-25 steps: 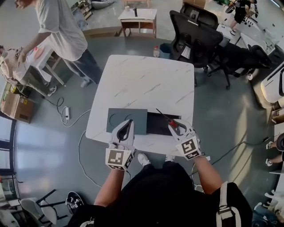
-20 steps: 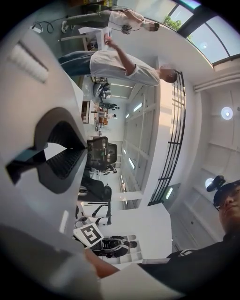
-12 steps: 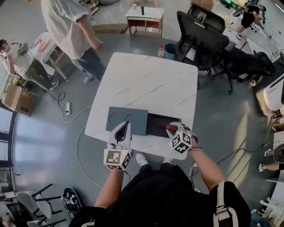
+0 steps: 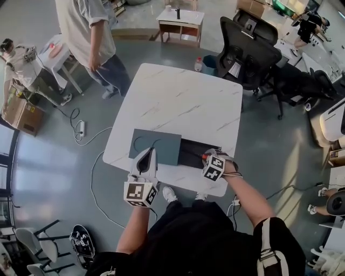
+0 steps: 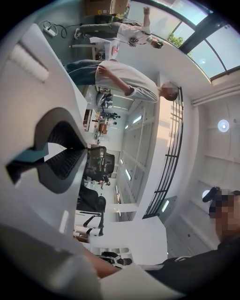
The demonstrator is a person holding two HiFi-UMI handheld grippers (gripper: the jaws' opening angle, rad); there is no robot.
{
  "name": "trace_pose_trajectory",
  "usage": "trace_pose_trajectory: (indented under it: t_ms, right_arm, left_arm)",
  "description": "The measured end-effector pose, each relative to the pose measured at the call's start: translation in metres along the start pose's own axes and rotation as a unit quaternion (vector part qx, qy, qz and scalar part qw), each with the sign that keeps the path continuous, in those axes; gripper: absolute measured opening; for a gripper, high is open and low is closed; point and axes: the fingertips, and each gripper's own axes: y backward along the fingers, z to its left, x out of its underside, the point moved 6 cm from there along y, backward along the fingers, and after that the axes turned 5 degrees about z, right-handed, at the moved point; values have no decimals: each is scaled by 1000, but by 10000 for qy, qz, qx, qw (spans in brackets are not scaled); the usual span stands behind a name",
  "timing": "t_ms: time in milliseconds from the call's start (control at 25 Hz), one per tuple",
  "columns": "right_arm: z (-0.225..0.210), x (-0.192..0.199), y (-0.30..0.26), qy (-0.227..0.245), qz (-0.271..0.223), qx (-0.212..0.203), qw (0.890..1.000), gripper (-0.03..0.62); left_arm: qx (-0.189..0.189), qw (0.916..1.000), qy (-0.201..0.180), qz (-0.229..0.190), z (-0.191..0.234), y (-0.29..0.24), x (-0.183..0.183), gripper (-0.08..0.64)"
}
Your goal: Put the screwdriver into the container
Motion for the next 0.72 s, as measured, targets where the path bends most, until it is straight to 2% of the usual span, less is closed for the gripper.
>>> trace_pose_trajectory:
  t_ms: [160, 480, 720]
  right_arm:
    - [-1, -3, -7, 9, 133, -168, 9998, 98]
    - [-2, -8, -12, 125, 288, -207, 9993, 101]
    - [-4, -14, 1, 1, 23, -113, 9999, 146]
  left_arm:
    - [-76, 9999, 99, 6, 3, 3, 3, 9]
    - [-158, 9998, 119, 29, 8, 6, 3, 9]
    - [-116, 9999, 94, 54, 6, 3, 3, 9]
